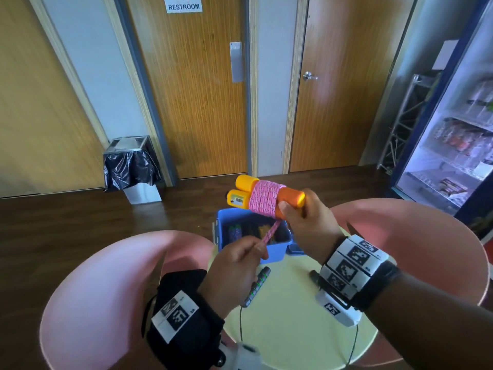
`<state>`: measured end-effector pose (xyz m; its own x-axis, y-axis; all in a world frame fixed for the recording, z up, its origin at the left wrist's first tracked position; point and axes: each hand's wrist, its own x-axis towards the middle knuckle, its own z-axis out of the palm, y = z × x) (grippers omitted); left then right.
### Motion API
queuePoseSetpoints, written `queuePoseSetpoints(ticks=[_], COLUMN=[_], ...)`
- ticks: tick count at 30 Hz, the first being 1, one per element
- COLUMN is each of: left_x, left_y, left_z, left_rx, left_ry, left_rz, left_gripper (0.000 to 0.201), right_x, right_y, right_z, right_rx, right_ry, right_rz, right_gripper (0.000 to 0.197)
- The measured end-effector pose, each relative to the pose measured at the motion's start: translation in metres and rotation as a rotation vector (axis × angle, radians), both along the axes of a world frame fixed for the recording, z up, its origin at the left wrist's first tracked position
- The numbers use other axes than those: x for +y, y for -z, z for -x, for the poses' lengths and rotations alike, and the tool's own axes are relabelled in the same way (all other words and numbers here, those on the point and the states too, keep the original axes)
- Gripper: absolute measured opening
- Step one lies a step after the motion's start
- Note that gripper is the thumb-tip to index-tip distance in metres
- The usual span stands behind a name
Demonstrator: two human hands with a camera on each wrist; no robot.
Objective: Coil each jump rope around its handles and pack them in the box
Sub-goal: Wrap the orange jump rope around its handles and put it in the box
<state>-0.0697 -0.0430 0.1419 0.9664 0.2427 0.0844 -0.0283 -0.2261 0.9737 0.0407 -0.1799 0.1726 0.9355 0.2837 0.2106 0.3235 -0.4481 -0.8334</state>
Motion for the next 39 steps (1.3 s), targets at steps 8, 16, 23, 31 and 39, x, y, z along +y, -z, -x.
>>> queuePoseSetpoints(ticks=[8,16,23,31,39], left_x=[0.044,0.059,0.047,0.031,0.022], left_y=[-0.022,-0.025,-0.021,-0.016,-0.004], left_z=[-0.020,-0.043,-0.048,-0.041,-0.049], left_rx=[-0.020,-0.132,-0.226,-0.062,-0.162], left_ry=[0.204,0.325,0.404,0.318,-0.113], left_rz=[-0.661,-0.814,-0.681,-0.297,-0.336], left_gripper=[0.017,0.024,0.025,0.024,0.044], right_x=[-0.012,-0.016,-0.025,-0.036,-0.002], right_y=[-0.007,-0.015,-0.030,-0.037,0.011], right_z=[0.009,-0.006,-0.011,-0.008,0.027], right_rx=[-0.147,0.100,0.392,0.577,0.681], right_ry=[-0.214,-0.468,-0.650,-0.582,-0.133], right_rz=[0.575,0.588,0.504,0.211,-0.340], right_gripper=[0.026,0.044,0.047,0.031,0.022])
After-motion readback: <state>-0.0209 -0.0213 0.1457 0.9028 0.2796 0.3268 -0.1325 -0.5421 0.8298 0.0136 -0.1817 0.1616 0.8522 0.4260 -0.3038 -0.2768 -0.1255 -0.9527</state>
